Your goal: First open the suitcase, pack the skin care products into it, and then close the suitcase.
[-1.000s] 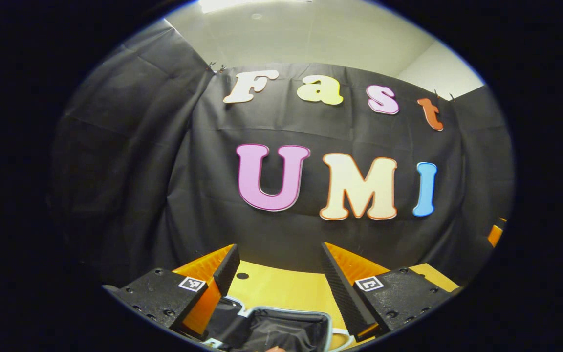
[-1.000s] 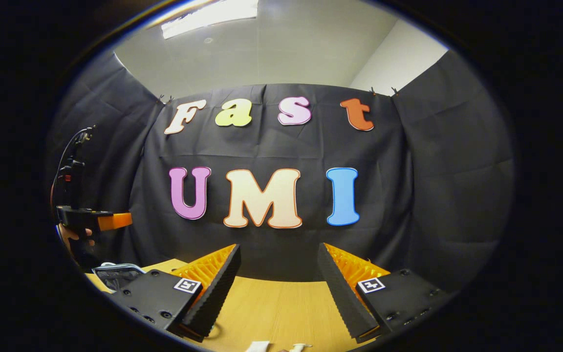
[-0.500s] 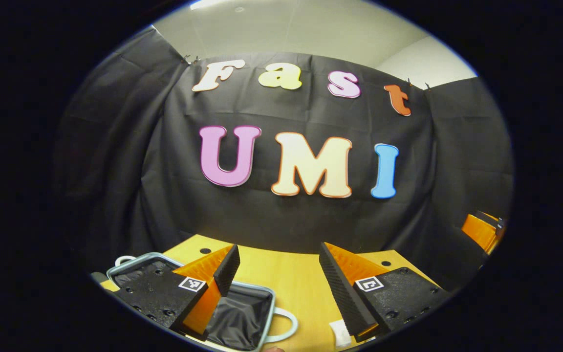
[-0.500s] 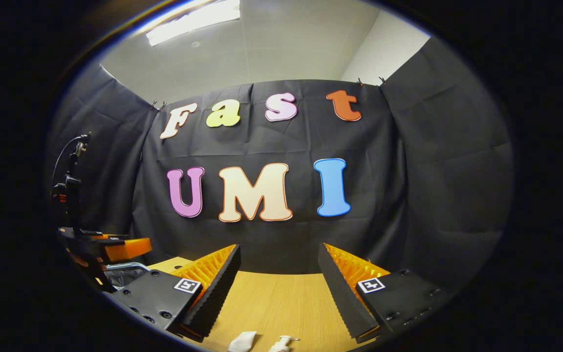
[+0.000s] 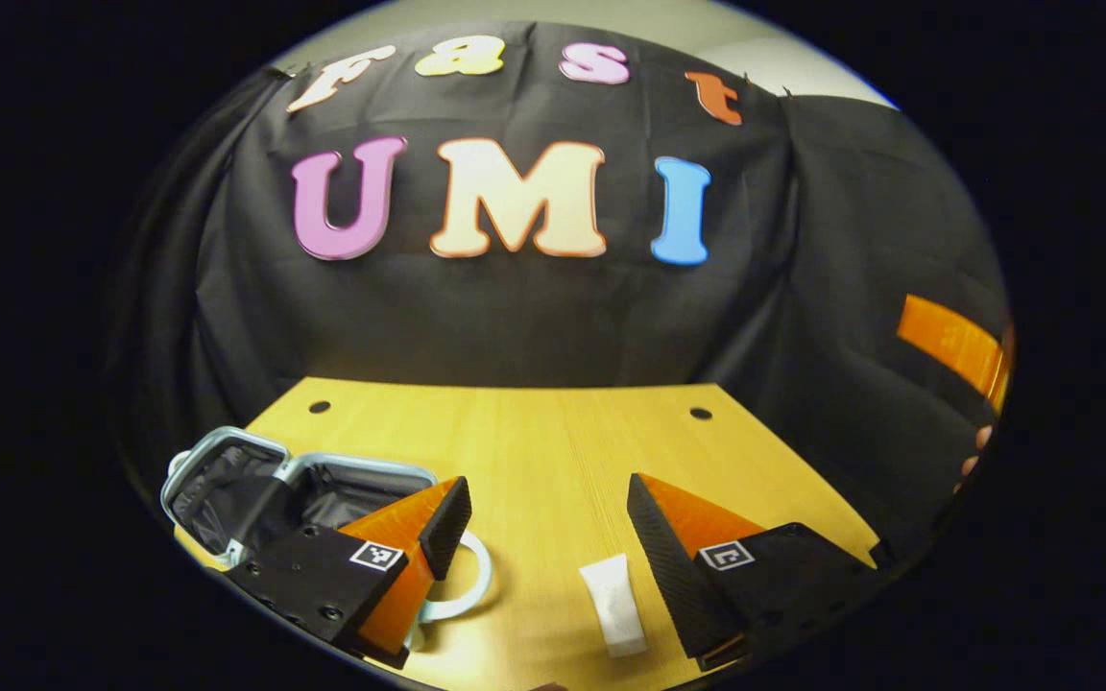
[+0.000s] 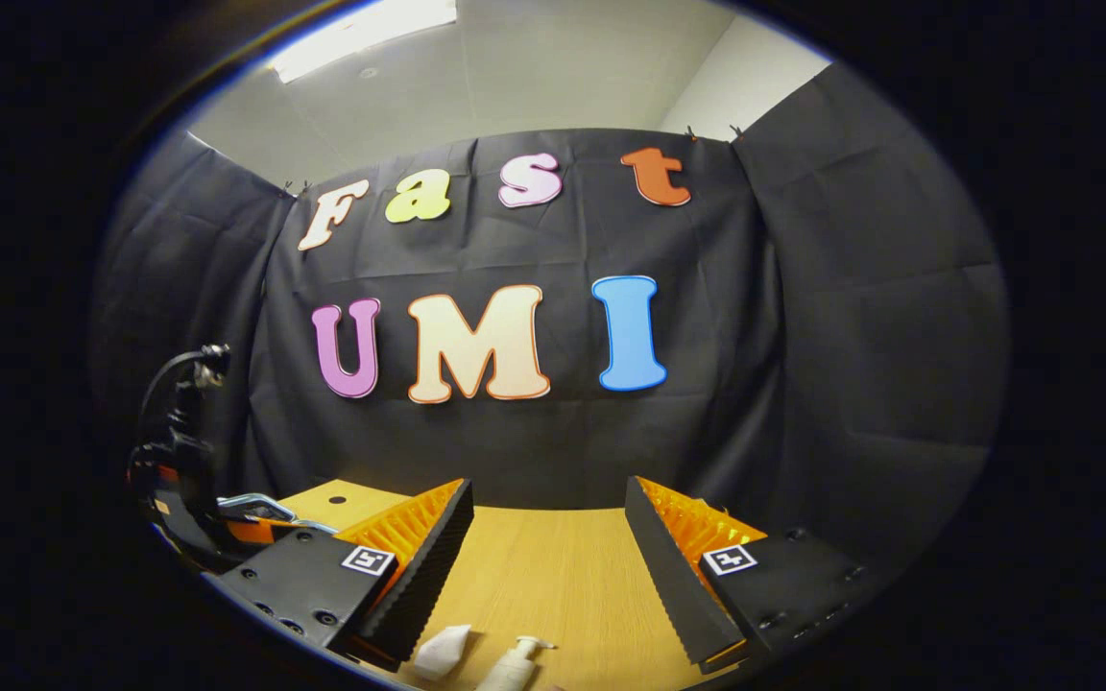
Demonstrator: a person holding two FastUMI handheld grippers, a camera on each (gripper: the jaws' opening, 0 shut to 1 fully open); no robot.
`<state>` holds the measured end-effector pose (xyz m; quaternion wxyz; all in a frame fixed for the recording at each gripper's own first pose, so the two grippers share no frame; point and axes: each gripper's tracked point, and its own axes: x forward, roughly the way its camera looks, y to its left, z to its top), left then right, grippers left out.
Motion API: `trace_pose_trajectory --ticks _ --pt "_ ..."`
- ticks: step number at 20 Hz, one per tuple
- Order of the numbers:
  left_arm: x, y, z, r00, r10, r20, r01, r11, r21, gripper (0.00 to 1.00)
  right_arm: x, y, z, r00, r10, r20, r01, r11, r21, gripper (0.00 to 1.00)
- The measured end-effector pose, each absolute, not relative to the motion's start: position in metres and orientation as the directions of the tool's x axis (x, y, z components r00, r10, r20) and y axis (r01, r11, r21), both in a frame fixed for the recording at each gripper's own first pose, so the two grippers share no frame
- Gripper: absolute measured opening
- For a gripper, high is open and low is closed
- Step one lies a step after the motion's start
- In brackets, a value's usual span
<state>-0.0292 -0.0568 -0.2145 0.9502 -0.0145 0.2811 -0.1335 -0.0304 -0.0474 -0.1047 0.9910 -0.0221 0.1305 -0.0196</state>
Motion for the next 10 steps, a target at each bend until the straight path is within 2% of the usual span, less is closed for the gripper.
trace_pose_trajectory --ticks 6,10 --pt "-0.064 -0.082 -0.305 0.644 -0.292 -0.707 0.254 0.953 -0.163 0.96 -0.039 -0.071 -0.106 0.959 -0.078 -0.274 0.049 0.993 -0.11 1.0" --pt "-0.085 -0.092 -0.35 0.546 -0.297 -0.783 0.239 0.951 -0.195 0.96 -0.044 -0.083 -0.11 0.953 -0.093 -0.29 0.056 0.99 -0.132 1.0"
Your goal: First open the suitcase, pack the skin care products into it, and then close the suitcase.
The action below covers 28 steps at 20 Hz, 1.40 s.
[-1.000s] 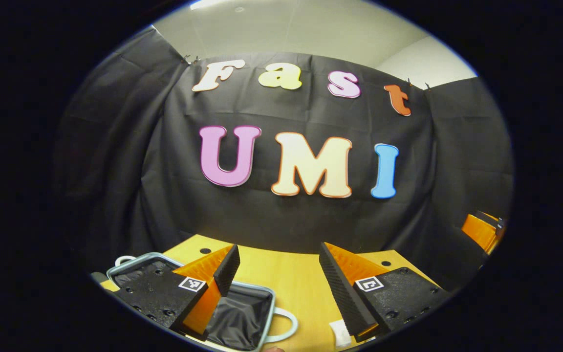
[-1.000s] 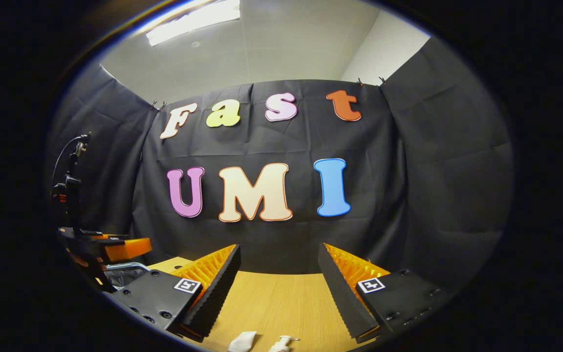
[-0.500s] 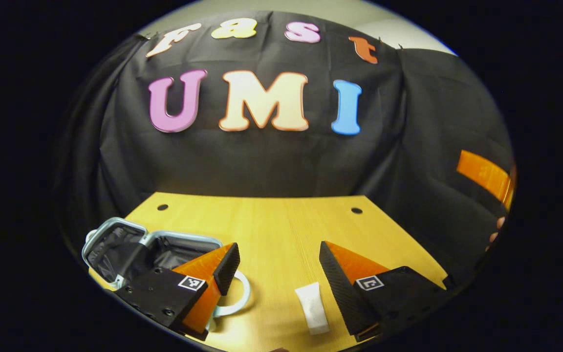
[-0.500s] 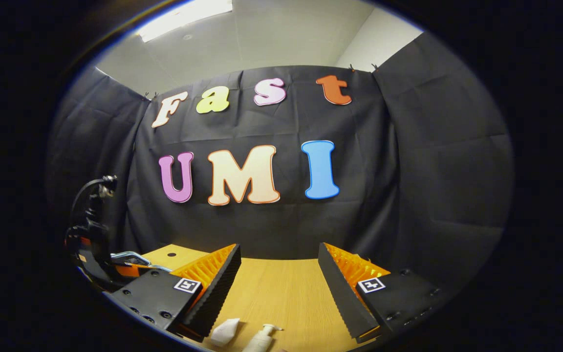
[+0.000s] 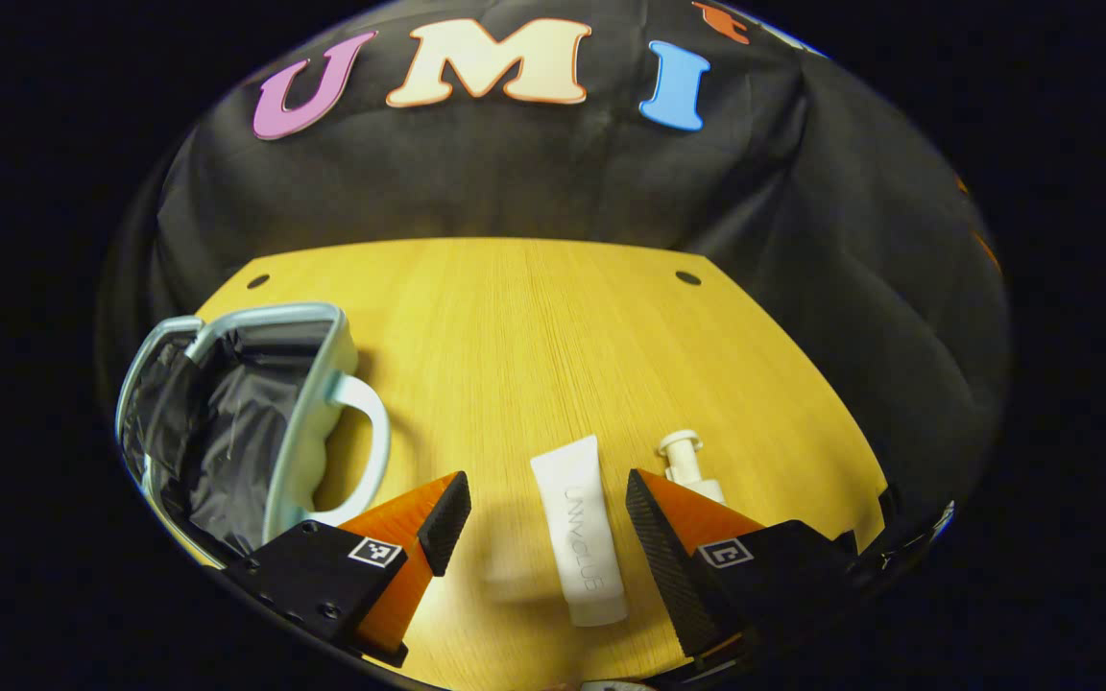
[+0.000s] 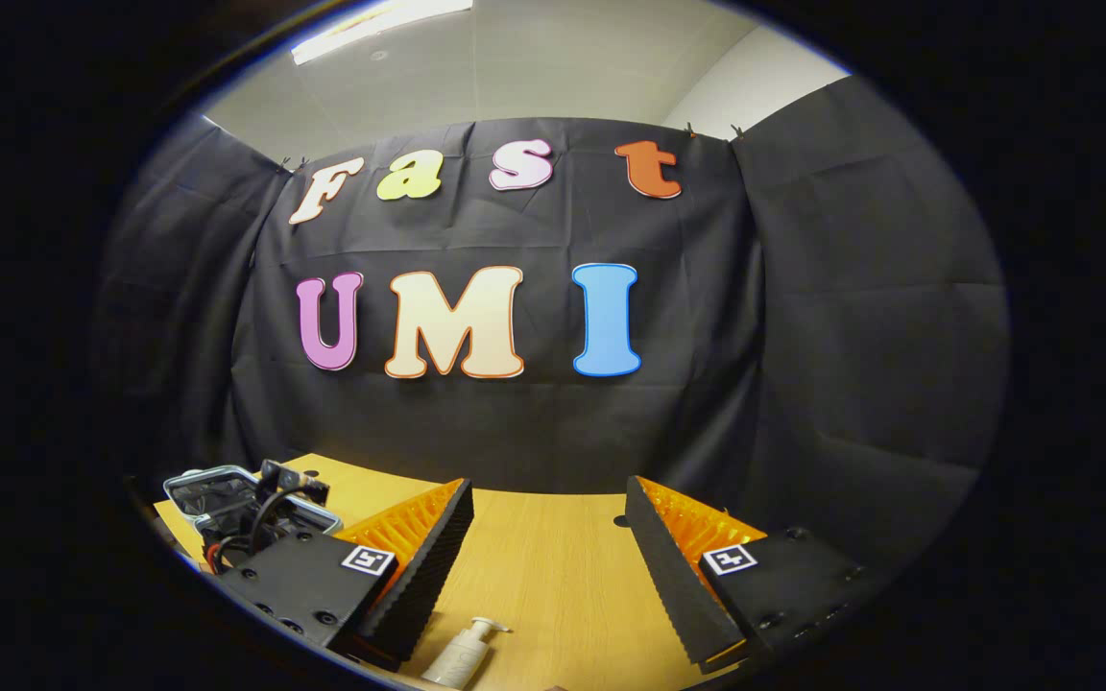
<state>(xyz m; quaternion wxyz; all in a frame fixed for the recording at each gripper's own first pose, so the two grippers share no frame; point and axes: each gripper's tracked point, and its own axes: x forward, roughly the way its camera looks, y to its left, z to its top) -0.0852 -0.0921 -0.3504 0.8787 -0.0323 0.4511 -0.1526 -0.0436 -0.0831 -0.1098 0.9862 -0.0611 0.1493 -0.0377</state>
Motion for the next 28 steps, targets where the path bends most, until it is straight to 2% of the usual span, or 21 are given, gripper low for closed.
trace_pose_trajectory --ticks 4,6,8,11,12,15,17,23,28 --pt "-0.103 -0.102 -0.384 0.464 -0.317 -0.827 0.228 0.945 -0.234 0.95 -0.044 -0.09 -0.109 0.951 -0.101 -0.292 0.058 0.987 -0.152 1.0" --pt "-0.113 -0.103 -0.394 0.429 -0.313 -0.848 0.216 0.946 -0.24 0.9 -0.044 -0.093 -0.11 0.95 -0.104 -0.293 0.058 0.985 -0.16 1.0" --pt "-0.106 -0.103 -0.398 0.469 -0.309 -0.827 0.254 0.944 -0.209 0.84 -0.043 -0.093 -0.112 0.949 -0.105 -0.297 0.056 0.984 -0.167 1.0" --pt "-0.105 -0.101 -0.401 0.481 -0.259 -0.837 0.294 0.948 -0.124 0.53 -0.042 -0.089 -0.114 0.949 -0.102 -0.298 0.052 0.984 -0.171 1.0" --pt "-0.104 -0.101 -0.404 0.478 -0.245 -0.843 0.315 0.944 -0.095 0.48 -0.041 -0.087 -0.115 0.949 -0.098 -0.298 0.049 0.984 -0.169 1.0" --pt "-0.1 -0.109 -0.403 0.466 -0.274 -0.841 0.296 0.944 -0.144 0.15 -0.042 -0.077 -0.127 0.943 -0.076 -0.325 0.027 0.988 -0.151 1.0" --pt "-0.1 -0.108 -0.403 0.454 -0.307 -0.836 0.276 0.941 -0.195 0.07 -0.043 -0.073 -0.145 0.926 -0.068 -0.371 0.023 0.992 -0.124 1.0" --pt "-0.097 -0.102 -0.391 0.479 -0.332 -0.813 0.282 0.935 -0.216 0.02 -0.053 -0.062 -0.222 0.831 -0.07 -0.551 0.032 0.996 -0.079 1.0" --pt "-0.089 -0.096 -0.368 0.498 -0.347 -0.795 0.28 0.932 -0.231 0.02 -0.083 -0.044 -0.313 0.677 -0.053 -0.734 0.016 0.998 -0.057 1.0"
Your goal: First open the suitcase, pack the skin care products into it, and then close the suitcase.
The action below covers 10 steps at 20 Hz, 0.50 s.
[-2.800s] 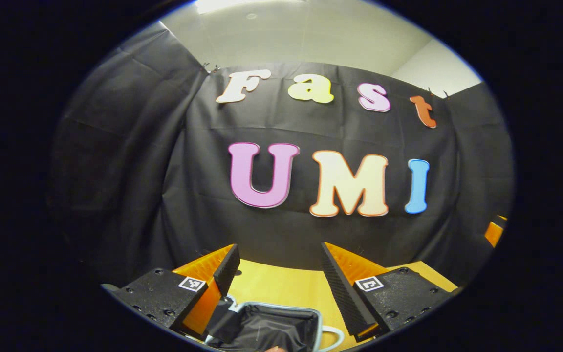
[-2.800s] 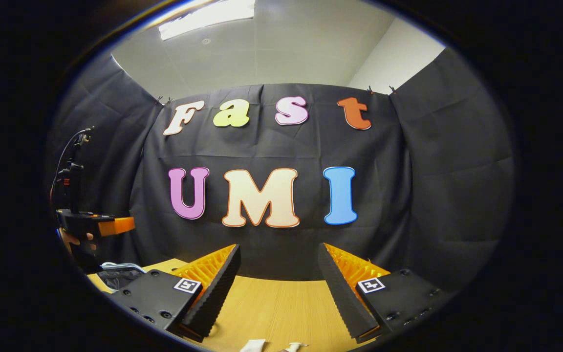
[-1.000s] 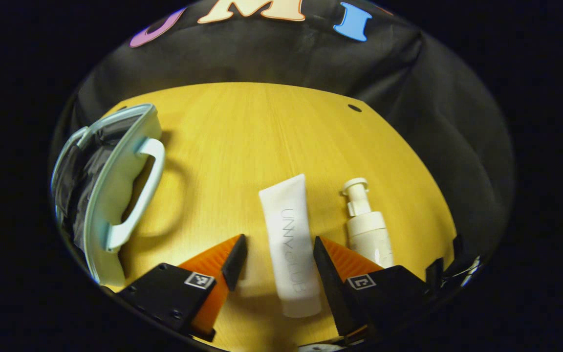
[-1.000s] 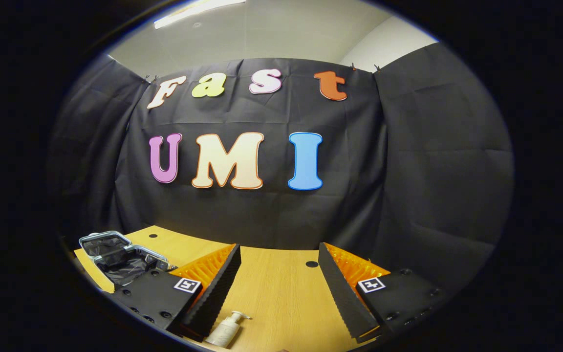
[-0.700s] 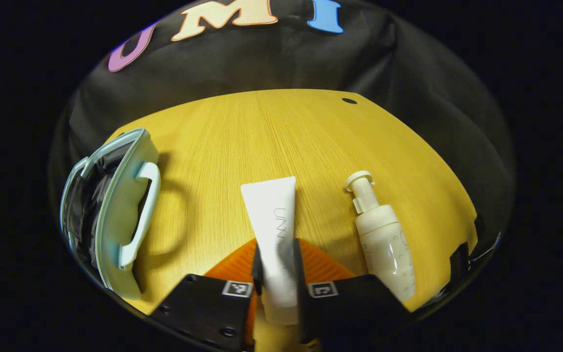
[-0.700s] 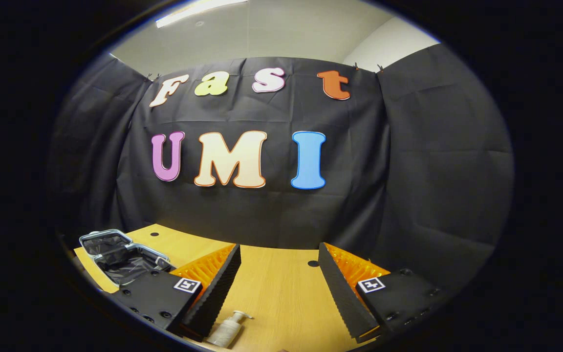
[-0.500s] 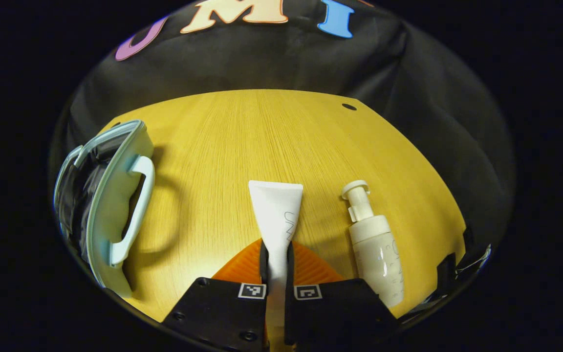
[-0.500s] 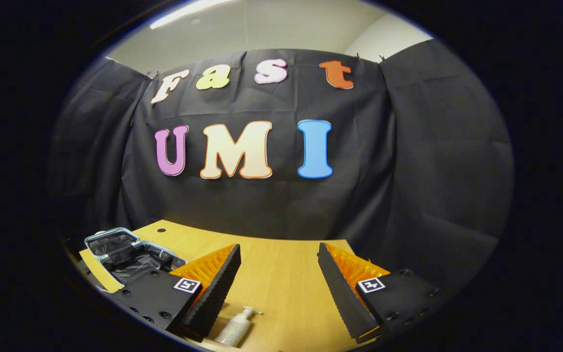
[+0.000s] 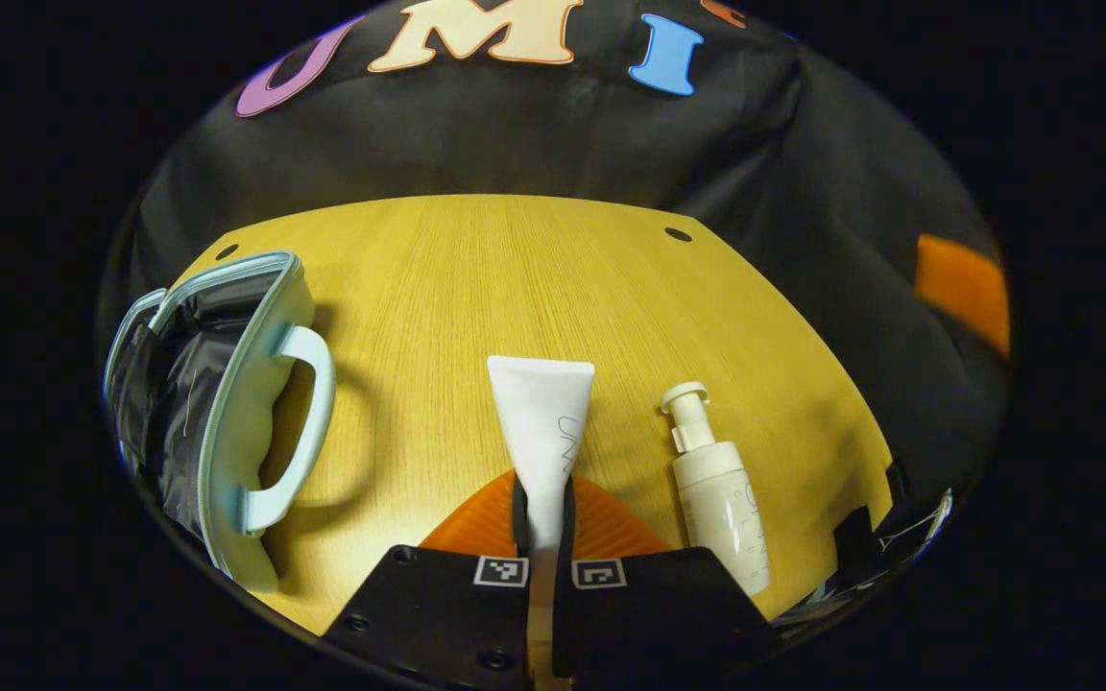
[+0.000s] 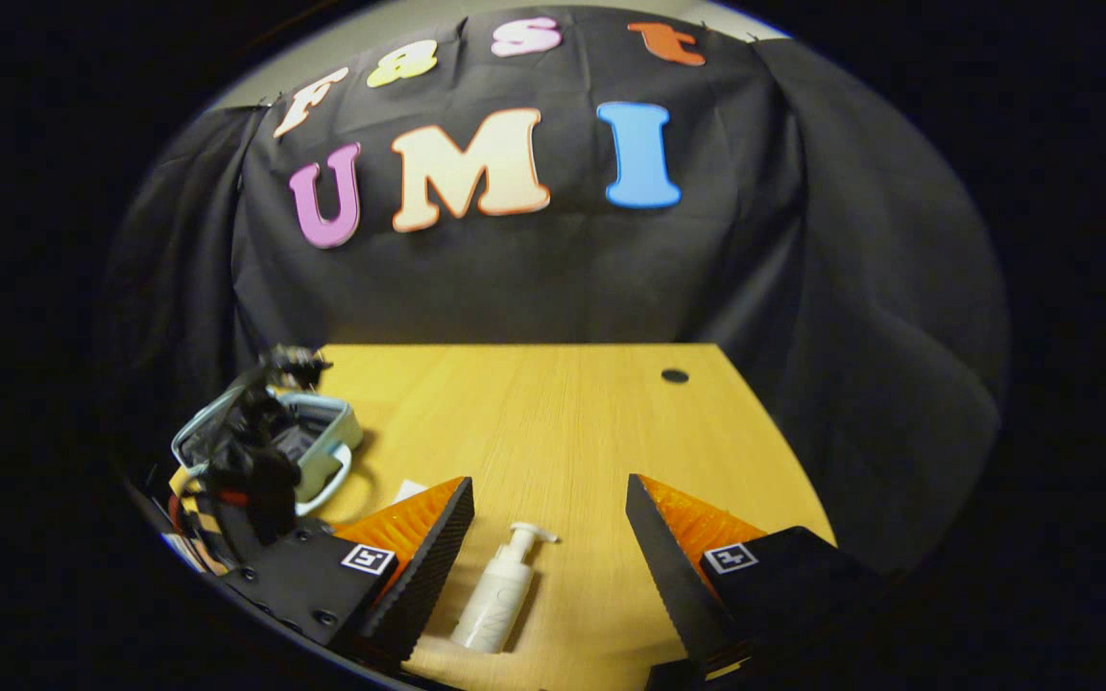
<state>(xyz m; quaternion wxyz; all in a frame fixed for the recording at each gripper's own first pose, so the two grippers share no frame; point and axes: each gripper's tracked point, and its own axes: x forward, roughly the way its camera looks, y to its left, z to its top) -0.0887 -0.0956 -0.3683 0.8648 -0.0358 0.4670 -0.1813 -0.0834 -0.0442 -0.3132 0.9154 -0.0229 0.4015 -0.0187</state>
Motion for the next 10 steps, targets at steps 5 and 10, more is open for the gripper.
trace_pose_trajectory --ticks 5,10 --pt "-0.082 -0.083 -0.344 0.531 -0.352 -0.77 0.282 0.931 -0.232 0.0 -0.122 -0.029 -0.387 0.505 -0.03 -0.862 0.029 0.999 -0.018 1.0" --pt "-0.073 -0.073 -0.316 0.574 -0.345 -0.743 0.276 0.935 -0.222 0.02 -0.156 -0.018 -0.439 0.328 -0.008 -0.945 0.048 0.999 0.008 0.98"
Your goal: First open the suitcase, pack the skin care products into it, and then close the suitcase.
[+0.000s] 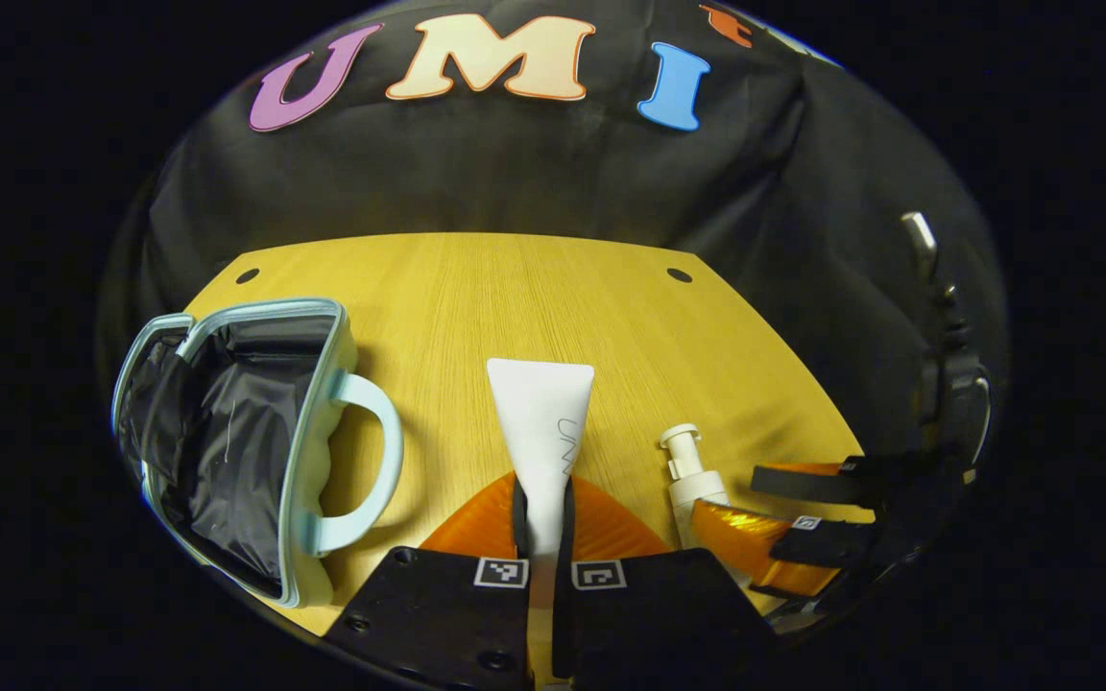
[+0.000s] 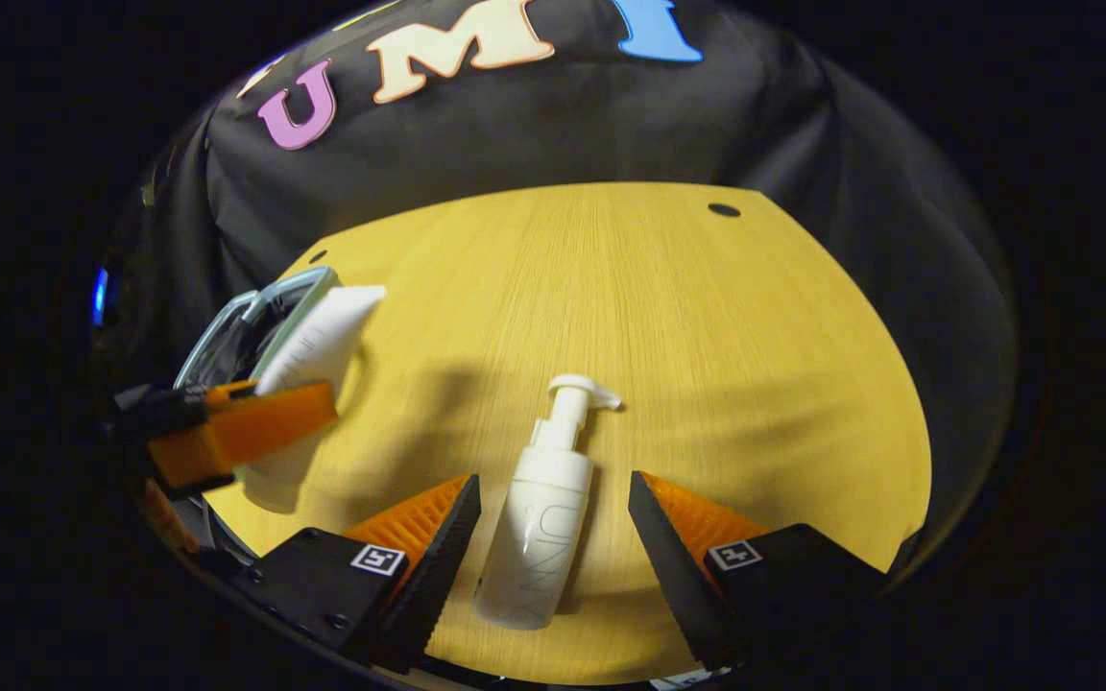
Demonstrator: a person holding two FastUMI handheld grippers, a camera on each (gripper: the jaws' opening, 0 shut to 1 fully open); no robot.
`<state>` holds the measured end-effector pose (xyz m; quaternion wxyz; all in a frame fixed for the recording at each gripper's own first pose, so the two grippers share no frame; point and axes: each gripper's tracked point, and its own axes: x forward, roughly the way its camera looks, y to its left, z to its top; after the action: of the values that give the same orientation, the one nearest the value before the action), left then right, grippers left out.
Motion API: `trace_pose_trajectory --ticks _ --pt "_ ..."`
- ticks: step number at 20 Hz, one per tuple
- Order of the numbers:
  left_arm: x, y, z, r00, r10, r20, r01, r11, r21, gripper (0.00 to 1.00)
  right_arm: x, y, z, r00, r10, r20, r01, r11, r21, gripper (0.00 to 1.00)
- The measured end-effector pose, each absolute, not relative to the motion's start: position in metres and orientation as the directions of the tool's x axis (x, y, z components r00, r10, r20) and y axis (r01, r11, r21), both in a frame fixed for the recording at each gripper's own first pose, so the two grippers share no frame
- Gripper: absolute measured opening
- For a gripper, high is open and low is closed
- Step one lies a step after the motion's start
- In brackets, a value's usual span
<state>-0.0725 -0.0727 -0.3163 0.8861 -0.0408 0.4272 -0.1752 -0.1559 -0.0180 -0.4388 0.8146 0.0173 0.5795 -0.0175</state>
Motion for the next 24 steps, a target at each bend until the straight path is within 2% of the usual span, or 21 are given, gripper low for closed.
trace_pose_trajectory --ticks 2,3,4,6,8,11,15,24 --pt "-0.07 -0.07 -0.307 0.589 -0.336 -0.735 0.271 0.939 -0.212 0.02 -0.171 -0.017 -0.454 0.26 -0.003 -0.966 0.057 0.998 0.012 0.94" --pt "-0.069 -0.069 -0.303 0.595 -0.332 -0.732 0.269 0.94 -0.208 0.02 -0.175 -0.017 -0.45 0.249 0.002 -0.969 0.055 0.998 0.016 0.89" --pt "-0.07 -0.068 -0.299 0.599 -0.324 -0.732 0.263 0.943 -0.202 0.02 -0.166 -0.02 -0.464 0.276 -0.005 -0.961 0.051 0.999 0.009 0.83" --pt "-0.072 -0.065 -0.292 0.609 -0.304 -0.733 0.249 0.95 -0.187 0.02 -0.171 -0.025 -0.455 0.281 0.013 -0.96 0.031 0.999 0.023 0.59" --pt "-0.071 -0.058 -0.286 0.621 -0.274 -0.734 0.221 0.96 -0.172 0.02 -0.171 -0.026 -0.45 0.289 0.047 -0.956 0.039 0.997 0.061 0.54" --pt "-0.066 -0.032 -0.279 0.649 -0.204 -0.733 0.172 0.978 -0.12 0.02 -0.164 -0.022 -0.44 0.307 0.109 -0.946 0.053 0.99 0.131 0.54" --pt "-0.054 0.004 -0.272 0.667 -0.182 -0.723 0.137 0.983 -0.122 0.02 -0.143 -0.017 -0.421 0.374 0.113 -0.921 0.08 0.985 0.153 0.53" --pt "-0.023 0.121 -0.306 0.61 -0.124 -0.782 0.129 0.99 -0.056 0.02 -0.102 0.046 -0.393 0.479 0.069 -0.875 0.145 0.977 0.157 0.54"
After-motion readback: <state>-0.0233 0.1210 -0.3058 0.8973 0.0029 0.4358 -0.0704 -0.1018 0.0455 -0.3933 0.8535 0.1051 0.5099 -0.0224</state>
